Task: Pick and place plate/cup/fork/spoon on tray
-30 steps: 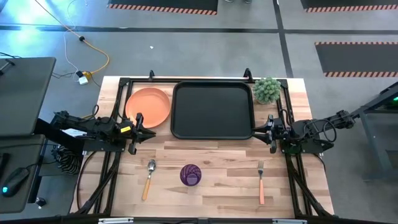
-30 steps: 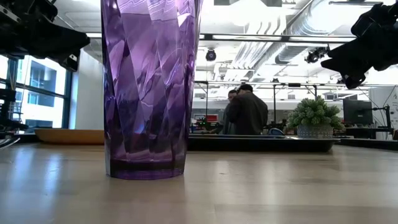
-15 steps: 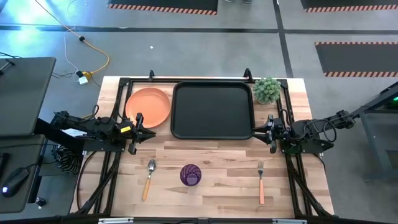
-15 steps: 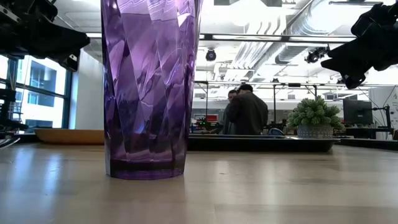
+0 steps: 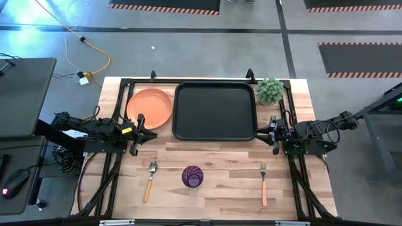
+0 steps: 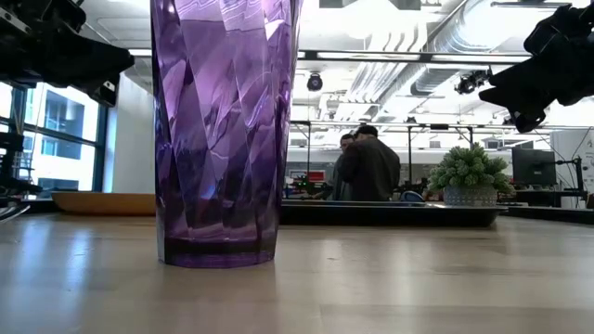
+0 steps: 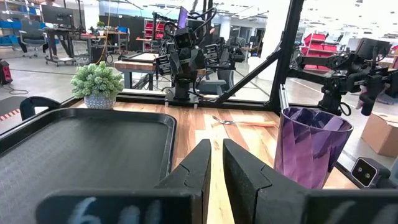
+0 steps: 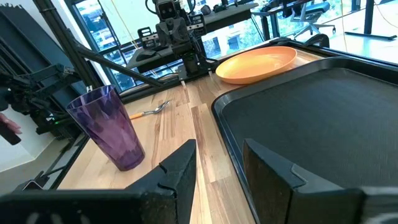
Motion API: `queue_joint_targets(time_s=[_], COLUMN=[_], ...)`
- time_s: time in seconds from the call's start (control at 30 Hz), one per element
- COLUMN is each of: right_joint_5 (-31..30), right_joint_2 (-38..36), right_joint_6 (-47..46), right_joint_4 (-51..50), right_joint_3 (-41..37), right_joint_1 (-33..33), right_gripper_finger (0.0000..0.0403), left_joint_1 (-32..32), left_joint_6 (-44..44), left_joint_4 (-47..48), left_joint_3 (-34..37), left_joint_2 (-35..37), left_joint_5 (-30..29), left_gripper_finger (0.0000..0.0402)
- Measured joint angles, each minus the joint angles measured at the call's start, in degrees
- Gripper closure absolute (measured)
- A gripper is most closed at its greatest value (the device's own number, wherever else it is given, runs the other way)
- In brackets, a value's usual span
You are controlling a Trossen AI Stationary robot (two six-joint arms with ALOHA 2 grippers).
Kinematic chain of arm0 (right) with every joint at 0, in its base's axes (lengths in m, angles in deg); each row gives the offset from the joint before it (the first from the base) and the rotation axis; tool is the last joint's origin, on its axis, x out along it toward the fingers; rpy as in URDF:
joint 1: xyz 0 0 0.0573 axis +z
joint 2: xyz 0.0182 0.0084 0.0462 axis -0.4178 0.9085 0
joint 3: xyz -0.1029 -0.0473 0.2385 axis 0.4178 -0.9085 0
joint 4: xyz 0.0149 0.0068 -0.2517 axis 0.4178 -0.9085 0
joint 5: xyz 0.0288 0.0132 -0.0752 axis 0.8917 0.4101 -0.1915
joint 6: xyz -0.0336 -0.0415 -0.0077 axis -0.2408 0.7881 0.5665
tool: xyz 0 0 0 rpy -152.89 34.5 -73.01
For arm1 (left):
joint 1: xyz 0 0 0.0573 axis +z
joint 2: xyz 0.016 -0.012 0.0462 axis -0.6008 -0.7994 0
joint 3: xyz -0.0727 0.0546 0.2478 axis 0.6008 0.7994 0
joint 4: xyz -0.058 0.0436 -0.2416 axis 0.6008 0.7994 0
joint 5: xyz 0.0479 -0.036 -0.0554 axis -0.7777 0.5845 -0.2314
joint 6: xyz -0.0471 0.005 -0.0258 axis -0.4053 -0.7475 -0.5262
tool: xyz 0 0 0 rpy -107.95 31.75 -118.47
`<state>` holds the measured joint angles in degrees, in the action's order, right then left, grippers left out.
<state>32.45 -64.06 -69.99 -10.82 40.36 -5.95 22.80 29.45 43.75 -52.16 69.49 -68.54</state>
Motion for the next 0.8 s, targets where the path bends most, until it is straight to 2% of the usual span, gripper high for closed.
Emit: queue_joint_targets(time_s=[0.5,0.8], right_joint_5=[0.0,-1.4], right_joint_2=[0.0,0.0], right_joint_6=[-0.2,-6.6], right_joint_4=[0.1,5.7], right_joint_3=[0.0,-0.1], right_joint_1=[0.0,0.0], right_gripper_finger=[0.0279,0.0279], left_joint_1=[0.0,0.0], left_joint_6=[-0.6,-0.6], left_joint_4=[-0.2,-0.2], left_joint_3=[0.0,0.0], left_joint_2=[0.0,0.0], left_joint_5=[-1.2,-1.5], left_gripper_finger=[0.0369,0.0369])
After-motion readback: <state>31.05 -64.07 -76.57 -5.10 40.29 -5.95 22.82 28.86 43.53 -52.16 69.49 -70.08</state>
